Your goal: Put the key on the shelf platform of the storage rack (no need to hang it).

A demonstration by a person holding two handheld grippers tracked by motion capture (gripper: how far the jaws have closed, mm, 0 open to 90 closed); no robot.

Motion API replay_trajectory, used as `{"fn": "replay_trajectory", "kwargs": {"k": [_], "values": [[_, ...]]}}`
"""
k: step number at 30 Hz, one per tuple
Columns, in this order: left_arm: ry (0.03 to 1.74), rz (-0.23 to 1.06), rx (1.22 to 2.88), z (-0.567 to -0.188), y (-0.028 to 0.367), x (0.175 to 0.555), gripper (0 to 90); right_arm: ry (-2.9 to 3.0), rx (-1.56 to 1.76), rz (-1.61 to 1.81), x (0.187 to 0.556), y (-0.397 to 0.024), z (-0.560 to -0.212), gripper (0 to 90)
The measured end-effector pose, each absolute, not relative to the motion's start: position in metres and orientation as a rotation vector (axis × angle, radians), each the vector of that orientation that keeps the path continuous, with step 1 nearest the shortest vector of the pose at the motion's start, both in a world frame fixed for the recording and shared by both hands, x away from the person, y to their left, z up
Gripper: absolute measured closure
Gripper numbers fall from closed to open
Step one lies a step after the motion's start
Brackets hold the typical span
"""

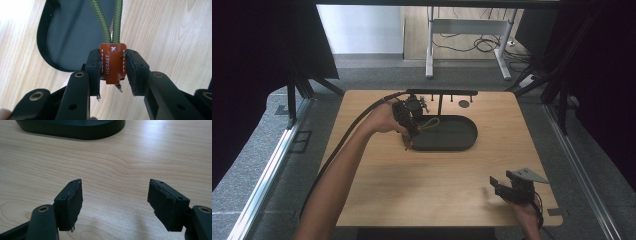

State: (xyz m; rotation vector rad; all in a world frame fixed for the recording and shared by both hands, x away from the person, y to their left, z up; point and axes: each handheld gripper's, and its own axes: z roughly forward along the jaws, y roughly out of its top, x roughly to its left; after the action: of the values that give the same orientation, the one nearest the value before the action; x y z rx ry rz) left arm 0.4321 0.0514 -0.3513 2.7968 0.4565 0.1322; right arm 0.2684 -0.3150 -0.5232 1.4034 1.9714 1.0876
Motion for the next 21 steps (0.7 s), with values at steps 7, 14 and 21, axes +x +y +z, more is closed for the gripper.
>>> {"fn": "replay_trajectory", "kwargs": {"k": [7,14,21], "values": [[0.452,0.131,2.805,-0.354,0.049,0.439,66.4,1.969,1.407,1.086,0.267,-0.316,-0.524,29.0],[0.450,0.135,2.801,-0.353,0.043,0.445,66.4,1.960,1.419,1.088,0.266,-0.318,-0.523,29.0],[0.426,0.157,2.804,-0.348,0.032,0.447,66.4,1.957,1.418,1.090,0.265,-0.319,-0.522,29.0]]}}
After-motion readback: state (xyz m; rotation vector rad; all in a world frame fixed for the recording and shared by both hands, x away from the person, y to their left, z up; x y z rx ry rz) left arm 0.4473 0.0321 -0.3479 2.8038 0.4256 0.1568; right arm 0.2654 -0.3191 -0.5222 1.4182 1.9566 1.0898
